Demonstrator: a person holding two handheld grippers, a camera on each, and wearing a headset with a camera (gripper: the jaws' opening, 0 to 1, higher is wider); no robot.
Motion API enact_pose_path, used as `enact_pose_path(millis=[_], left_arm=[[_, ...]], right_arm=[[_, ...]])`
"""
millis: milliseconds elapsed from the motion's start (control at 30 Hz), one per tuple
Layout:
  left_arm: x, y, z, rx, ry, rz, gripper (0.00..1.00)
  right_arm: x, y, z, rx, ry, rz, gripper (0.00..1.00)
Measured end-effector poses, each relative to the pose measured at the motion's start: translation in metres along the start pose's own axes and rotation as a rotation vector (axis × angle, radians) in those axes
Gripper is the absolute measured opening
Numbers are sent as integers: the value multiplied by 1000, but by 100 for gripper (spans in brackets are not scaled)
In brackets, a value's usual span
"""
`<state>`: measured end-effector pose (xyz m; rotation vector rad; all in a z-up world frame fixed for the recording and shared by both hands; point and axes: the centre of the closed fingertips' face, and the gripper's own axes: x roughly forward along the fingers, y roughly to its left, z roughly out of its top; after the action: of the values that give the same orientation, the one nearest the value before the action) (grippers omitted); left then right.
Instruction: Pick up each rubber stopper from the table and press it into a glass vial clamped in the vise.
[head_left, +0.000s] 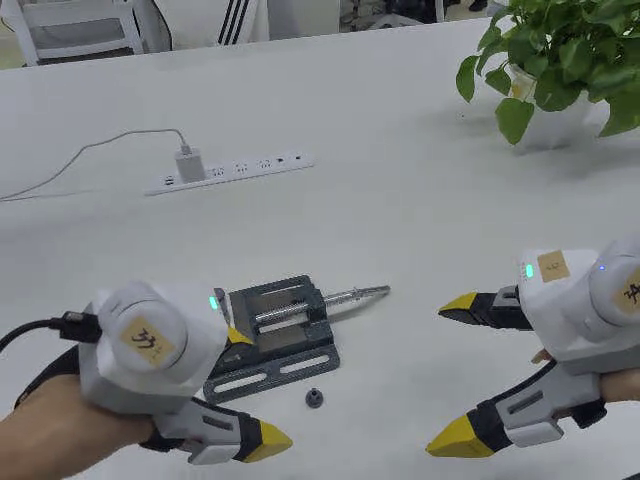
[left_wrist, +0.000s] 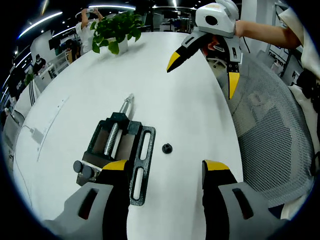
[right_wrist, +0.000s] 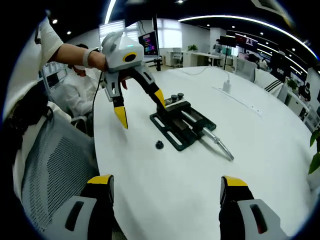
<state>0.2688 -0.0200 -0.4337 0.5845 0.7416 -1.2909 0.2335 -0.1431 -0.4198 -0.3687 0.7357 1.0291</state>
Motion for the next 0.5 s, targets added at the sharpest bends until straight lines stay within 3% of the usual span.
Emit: enact_pose_path(millis=[233,500], left_arm=[[16,2,7,26,93,-54,40],[36,-4,4,77,184,-108,25]], right_arm=[[-1,5,-6,19,-9,-5,86],[-1,7,-12,31,-7,-8,84]])
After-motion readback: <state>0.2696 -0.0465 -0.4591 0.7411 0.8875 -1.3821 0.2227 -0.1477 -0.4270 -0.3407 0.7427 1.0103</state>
